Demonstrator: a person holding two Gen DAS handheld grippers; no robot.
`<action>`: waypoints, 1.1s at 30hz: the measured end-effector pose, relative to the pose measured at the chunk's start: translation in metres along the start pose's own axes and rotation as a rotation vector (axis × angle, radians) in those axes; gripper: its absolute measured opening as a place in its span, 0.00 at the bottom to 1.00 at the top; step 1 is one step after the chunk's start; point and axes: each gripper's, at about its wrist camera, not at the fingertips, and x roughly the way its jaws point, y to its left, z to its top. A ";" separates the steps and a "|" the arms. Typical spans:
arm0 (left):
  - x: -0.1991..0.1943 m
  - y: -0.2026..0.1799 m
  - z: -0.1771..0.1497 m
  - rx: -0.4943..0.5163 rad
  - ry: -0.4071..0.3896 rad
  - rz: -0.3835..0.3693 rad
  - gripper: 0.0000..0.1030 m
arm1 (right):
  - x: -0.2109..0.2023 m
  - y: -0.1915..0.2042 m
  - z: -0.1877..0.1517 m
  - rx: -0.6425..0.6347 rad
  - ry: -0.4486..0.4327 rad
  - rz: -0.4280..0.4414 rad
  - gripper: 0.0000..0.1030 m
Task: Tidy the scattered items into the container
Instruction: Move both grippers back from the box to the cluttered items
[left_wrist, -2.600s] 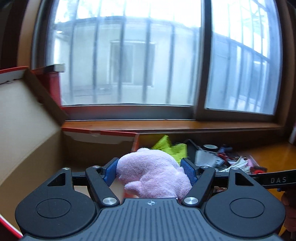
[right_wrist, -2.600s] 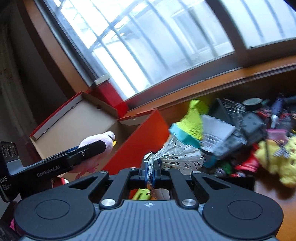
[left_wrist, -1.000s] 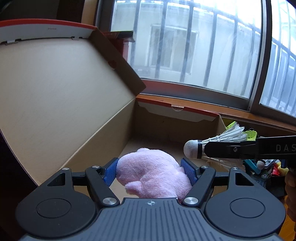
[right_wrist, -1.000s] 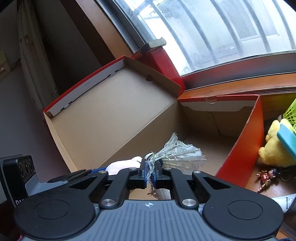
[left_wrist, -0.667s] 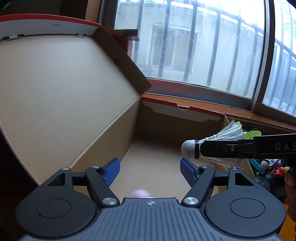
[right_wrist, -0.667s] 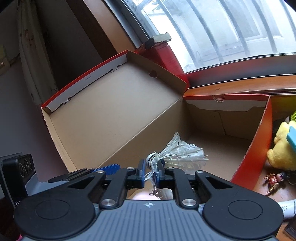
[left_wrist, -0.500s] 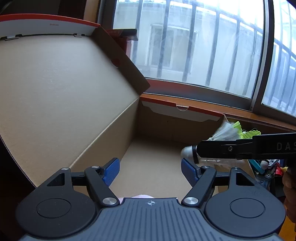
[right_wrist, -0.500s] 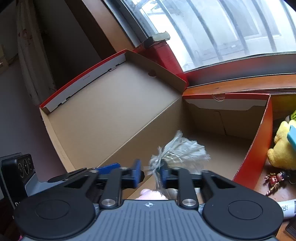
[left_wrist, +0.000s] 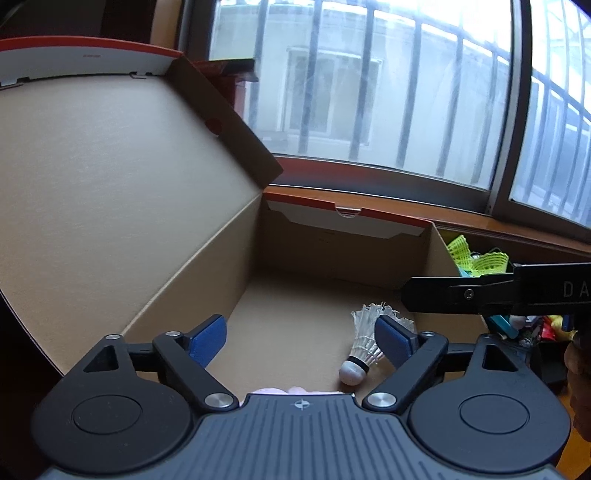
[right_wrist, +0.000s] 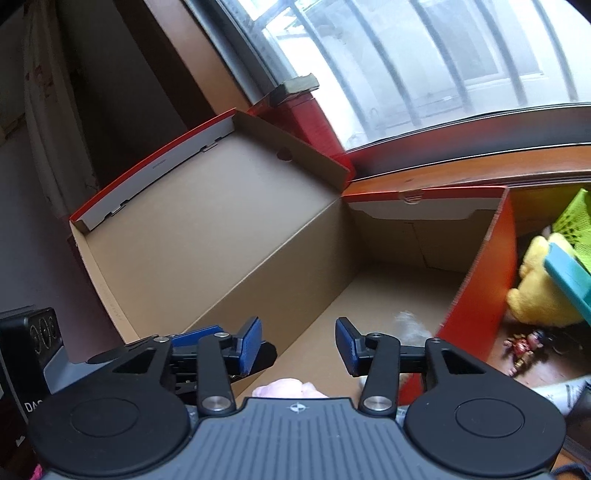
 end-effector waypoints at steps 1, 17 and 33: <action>-0.001 -0.002 -0.001 0.009 -0.001 -0.004 0.88 | -0.003 -0.001 -0.001 0.005 -0.005 -0.008 0.48; -0.006 -0.073 0.005 0.188 -0.037 -0.100 1.00 | -0.094 -0.025 -0.041 0.029 -0.176 -0.219 0.67; -0.011 -0.158 0.003 0.272 -0.021 -0.200 1.00 | -0.159 -0.116 -0.088 0.225 -0.177 -0.488 0.75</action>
